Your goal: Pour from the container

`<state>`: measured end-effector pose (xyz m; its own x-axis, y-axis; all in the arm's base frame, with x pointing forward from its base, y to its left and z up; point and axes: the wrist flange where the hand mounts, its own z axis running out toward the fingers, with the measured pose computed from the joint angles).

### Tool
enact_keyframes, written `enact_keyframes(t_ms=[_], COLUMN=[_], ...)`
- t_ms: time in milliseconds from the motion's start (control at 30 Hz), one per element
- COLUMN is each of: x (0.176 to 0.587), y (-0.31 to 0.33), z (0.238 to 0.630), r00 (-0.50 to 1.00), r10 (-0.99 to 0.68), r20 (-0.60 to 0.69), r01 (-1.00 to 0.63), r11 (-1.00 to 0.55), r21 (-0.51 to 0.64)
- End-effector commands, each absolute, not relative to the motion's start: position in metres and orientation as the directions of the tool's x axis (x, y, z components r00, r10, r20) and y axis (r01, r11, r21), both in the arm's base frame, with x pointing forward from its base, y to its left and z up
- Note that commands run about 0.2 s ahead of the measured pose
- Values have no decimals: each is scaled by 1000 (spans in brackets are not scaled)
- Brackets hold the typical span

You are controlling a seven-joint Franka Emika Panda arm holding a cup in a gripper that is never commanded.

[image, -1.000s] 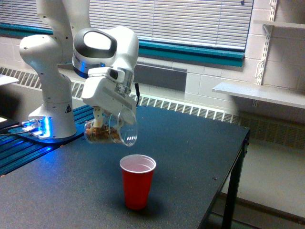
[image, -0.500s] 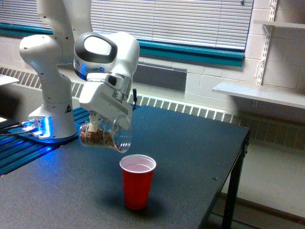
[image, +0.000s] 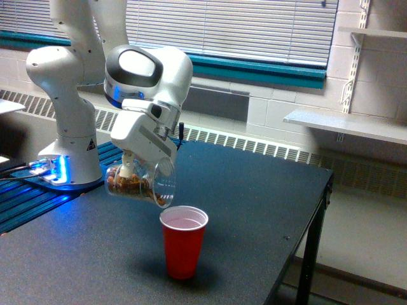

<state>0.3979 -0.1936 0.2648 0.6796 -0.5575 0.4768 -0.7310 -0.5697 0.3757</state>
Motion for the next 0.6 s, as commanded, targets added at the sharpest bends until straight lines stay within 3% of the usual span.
enact_keyframes(t_ms=[33,600], x=[408,415], y=[-187,-180], z=[271,279], r00=[733,802], r10=[-509,-453], r20=[451,390], r01=[-678,-597], r11=[-602,-622], r21=[422,506])
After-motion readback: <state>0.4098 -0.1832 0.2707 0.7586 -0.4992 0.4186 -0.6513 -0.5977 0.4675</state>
